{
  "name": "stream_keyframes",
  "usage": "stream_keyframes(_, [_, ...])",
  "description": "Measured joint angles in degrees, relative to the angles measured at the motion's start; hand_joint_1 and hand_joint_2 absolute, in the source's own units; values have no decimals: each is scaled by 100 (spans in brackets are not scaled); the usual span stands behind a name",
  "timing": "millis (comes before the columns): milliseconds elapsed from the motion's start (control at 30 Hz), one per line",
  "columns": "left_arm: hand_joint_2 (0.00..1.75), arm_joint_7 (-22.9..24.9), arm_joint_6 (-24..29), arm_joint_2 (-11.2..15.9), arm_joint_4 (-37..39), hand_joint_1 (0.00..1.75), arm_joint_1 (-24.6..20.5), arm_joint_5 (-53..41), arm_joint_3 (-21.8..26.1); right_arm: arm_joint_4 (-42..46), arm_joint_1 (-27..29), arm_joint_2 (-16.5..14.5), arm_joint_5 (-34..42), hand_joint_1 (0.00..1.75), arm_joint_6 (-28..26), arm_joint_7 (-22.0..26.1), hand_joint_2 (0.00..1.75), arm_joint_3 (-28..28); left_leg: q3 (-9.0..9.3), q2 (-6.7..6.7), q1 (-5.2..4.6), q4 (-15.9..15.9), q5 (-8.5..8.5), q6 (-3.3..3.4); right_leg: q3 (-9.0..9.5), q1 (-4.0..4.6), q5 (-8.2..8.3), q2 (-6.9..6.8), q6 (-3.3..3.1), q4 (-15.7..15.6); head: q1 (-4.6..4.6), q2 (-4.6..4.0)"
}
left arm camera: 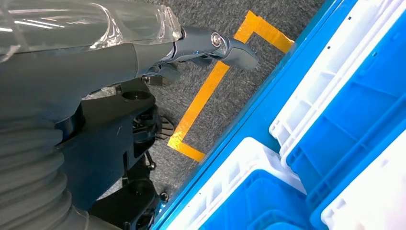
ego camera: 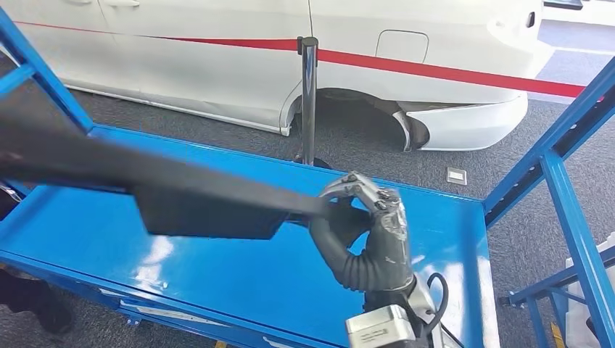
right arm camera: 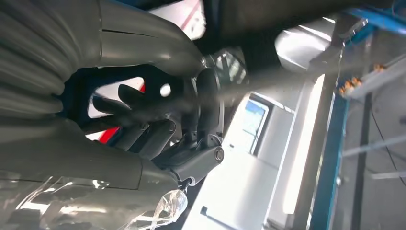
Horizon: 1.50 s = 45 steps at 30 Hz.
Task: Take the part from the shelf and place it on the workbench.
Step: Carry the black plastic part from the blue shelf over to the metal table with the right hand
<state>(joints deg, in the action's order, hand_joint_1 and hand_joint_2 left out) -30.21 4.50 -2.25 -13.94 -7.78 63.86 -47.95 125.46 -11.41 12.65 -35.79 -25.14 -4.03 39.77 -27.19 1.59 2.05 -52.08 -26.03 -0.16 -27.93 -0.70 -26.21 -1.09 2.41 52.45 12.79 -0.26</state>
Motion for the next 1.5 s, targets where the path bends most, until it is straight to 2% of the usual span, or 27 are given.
stream_keyframes(100, [175,24,-20,-4,0,0,-27,-13,0,-72,-146,-11,237,175,-32,-177,175,128,1,3,-1,0,0,0,0,-1,3,1,0,0,0,0])
stream_keyframes(267, [175,84,-39,-6,0,0,-67,-34,0,-96,-376,27,1105,175,-319,-296,175,118,2,10,-18,-2,6,9,-3,-17,13,7,10,0,0,0])
stream_keyframes(767, [175,90,-77,-7,0,0,-87,-43,0,-62,-528,127,1516,175,-583,-300,175,3,-5,10,-55,-6,26,40,-14,-53,36,9,34,0,0,0])
stream_keyframes(867, [175,90,-159,-10,0,0,-82,10,0,110,-530,228,2058,175,-957,-229,175,-249,-15,7,-61,-14,27,42,-17,-58,39,8,38,0,-1,0])
stream_keyframes(1000, [175,83,-210,-14,0,0,-78,34,0,417,-526,309,2417,175,-1021,-75,175,-638,-34,4,-77,-19,36,56,-29,-78,44,6,46,0,-2,0])
stream_keyframes(1233, [175,74,-256,-20,0,0,-69,110,0,823,-398,382,2666,175,-1023,240,175,-1093,-57,2,-90,-34,35,68,-42,-100,49,5,54,-1,-7,0])
stream_keyframes(1500, [175,70,-417,-22,0,0,-4,204,2,955,-171,422,2816,175,-1023,622,175,-1198,-79,2,-117,-65,21,92,-56,-114,65,4,91,-8,-7,0])
